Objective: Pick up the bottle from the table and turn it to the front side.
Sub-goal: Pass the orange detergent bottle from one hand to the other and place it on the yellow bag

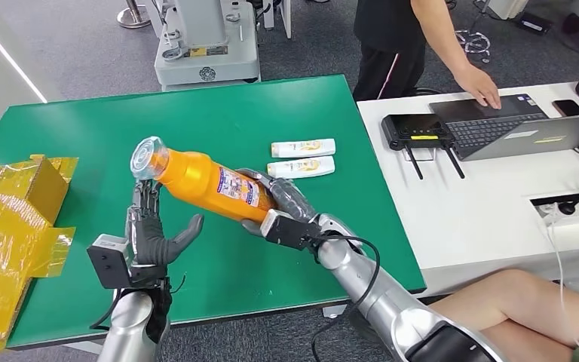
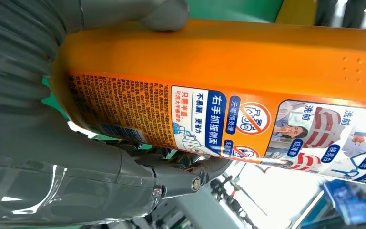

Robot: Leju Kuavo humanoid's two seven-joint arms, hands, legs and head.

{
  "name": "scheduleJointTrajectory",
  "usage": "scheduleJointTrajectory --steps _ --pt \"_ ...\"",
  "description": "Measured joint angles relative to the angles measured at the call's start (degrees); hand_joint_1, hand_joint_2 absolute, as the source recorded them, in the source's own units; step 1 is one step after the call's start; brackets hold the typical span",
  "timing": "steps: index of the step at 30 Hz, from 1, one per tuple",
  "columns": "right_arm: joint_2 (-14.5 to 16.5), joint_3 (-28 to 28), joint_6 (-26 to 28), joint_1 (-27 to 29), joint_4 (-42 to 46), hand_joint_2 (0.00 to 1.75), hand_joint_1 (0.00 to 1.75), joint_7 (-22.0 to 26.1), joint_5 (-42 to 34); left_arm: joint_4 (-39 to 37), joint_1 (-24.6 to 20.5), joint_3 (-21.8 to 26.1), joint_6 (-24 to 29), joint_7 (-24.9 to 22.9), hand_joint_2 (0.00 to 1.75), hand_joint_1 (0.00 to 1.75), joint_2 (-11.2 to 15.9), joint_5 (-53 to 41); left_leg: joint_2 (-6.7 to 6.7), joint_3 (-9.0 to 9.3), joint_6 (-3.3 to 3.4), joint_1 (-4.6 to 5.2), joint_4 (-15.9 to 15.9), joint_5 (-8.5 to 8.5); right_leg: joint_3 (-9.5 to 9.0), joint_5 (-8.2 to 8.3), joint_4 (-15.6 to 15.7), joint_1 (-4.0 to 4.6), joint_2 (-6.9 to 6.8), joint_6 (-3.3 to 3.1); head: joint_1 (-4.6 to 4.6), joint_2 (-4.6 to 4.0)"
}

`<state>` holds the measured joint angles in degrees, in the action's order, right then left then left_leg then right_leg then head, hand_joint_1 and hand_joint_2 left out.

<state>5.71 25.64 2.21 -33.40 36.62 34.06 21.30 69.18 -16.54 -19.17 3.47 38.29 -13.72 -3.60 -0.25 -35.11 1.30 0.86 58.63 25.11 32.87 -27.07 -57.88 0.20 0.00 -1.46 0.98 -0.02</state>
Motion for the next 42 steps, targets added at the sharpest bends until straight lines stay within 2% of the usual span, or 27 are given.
scheduleJointTrajectory --steps 9,17,32,42 --pt "4.95 0.23 -1.61 -3.03 -5.35 1.75 1.75 -0.23 1.8 -4.15 -3.66 -1.42 -3.19 -1.71 1.75 0.0 -1.61 1.47 0.01 -0.03 0.0 0.0 0.0 0.0 0.02 0.0 -0.01 0.0 0.03 0.0 -0.01 0.0" --pt "6.6 0.16 -2.17 -4.6 -8.32 1.75 1.75 -0.58 2.0 -6.91 -5.99 -1.46 -3.51 -1.84 1.75 0.0 -2.55 1.66 0.01 -0.04 0.0 0.01 0.01 0.0 0.02 0.0 0.0 -0.01 0.02 0.0 0.0 0.0" --pt "7.36 -0.03 -2.72 -4.72 -12.39 1.75 1.75 -2.37 4.2 -9.19 -6.86 -1.46 -4.31 -2.88 1.75 0.0 -3.5 1.32 0.04 -0.06 0.0 0.01 0.01 0.0 0.1 0.0 0.0 -0.01 0.05 0.0 0.01 0.0" --pt "6.19 -0.07 -2.26 -1.45 -13.97 1.75 1.75 -3.34 7.31 -11.17 -7.51 -1.42 -5.35 -2.34 1.75 0.0 -3.5 1.27 0.04 -0.1 0.0 0.01 0.01 0.0 0.11 0.0 0.0 -0.01 0.07 0.0 0.0 0.0"
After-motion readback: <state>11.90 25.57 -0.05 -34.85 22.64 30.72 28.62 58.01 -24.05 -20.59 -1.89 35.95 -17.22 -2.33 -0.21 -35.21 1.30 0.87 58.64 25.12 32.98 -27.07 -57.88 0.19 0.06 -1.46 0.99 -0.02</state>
